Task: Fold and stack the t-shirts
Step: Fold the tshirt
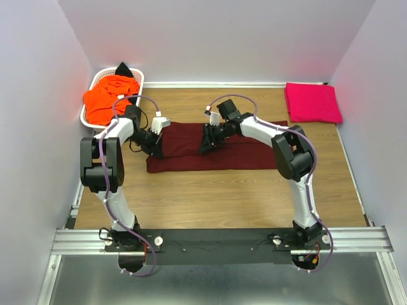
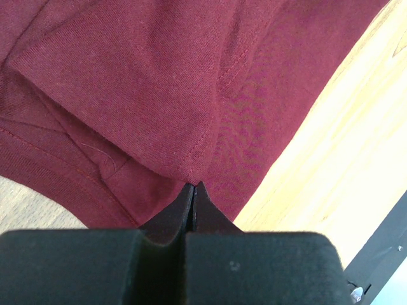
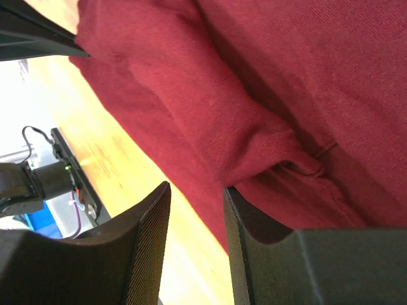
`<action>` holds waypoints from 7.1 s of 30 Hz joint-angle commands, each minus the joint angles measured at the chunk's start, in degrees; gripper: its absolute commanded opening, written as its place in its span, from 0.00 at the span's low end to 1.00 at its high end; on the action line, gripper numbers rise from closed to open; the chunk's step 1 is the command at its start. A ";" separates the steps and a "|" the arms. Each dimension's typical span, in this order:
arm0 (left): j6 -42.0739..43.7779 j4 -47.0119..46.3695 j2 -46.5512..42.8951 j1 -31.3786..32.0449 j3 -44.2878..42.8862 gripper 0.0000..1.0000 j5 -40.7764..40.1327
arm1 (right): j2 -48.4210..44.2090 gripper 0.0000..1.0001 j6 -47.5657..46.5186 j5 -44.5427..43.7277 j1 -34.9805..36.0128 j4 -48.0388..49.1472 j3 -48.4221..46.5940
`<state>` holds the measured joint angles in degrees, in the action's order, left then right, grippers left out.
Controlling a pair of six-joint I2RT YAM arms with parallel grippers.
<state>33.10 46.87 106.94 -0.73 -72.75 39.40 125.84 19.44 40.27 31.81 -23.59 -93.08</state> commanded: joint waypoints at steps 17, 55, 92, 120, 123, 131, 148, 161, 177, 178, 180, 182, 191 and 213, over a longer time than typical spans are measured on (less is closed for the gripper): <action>0.47 1.99 0.29 -0.06 -2.48 0.00 0.15 | 1.52 0.10 0.16 -1.51 1.23 1.09 -1.41; 6.62 9.28 -4.54 -1.73 -4.75 0.38 3.40 | -7.27 0.54 -4.06 1.04 0.36 -4.62 1.76; -10.08 -12.43 -1.62 2.12 -11.89 0.27 -8.24 | -6.83 0.61 -15.11 1.58 -10.09 -13.65 -9.57; -12.72 -14.01 9.49 16.38 -6.69 0.11 -35.97 | -1.74 0.41 -34.65 -24.54 -21.27 -28.96 3.93; -9.03 -11.82 15.12 14.80 -15.88 0.11 -36.93 | -4.10 0.38 -34.12 -21.56 -20.13 -28.79 9.47; -6.21 -2.58 27.71 14.18 -54.82 0.21 -34.13 | -16.94 0.41 -30.26 -6.28 -10.01 -30.98 13.04; -19.83 -12.33 8.99 14.18 -19.81 0.22 -18.57 | -8.51 0.37 -33.85 -18.65 -11.86 -29.59 5.44; -19.48 -8.65 24.70 15.58 -34.09 0.21 -20.76 | -7.19 0.36 -30.61 -8.03 -9.40 -27.38 16.78; -17.90 -13.52 32.50 19.10 -60.62 0.35 -20.33 | -9.82 0.50 -28.58 12.20 -6.76 -27.38 7.06; -18.77 -15.56 30.37 18.75 -58.40 0.38 -20.24 | -9.65 0.50 -27.80 12.20 -6.94 -26.95 5.47; -19.91 -19.08 25.55 18.14 -53.57 0.40 -18.67 | -8.25 0.50 -26.48 11.50 -7.29 -26.59 -0.66; -22.54 -19.01 23.50 17.17 -52.58 0.40 -17.25 | -6.32 0.50 -25.42 9.40 -8.16 -25.98 -5.77; -28.52 -20.67 15.41 16.64 -31.52 0.34 -10.84 | 11.26 0.43 -17.69 -2.90 -12.56 -24.31 -33.72; -26.69 -13.83 33.16 16.55 -40.63 0.30 -14.79 | 20.23 0.34 -8.81 -25.40 -14.58 -10.77 -28.83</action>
<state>5.02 29.28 136.14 15.84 -111.68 27.18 143.70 8.99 22.28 18.35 -35.44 -124.11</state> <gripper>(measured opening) 0.303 0.338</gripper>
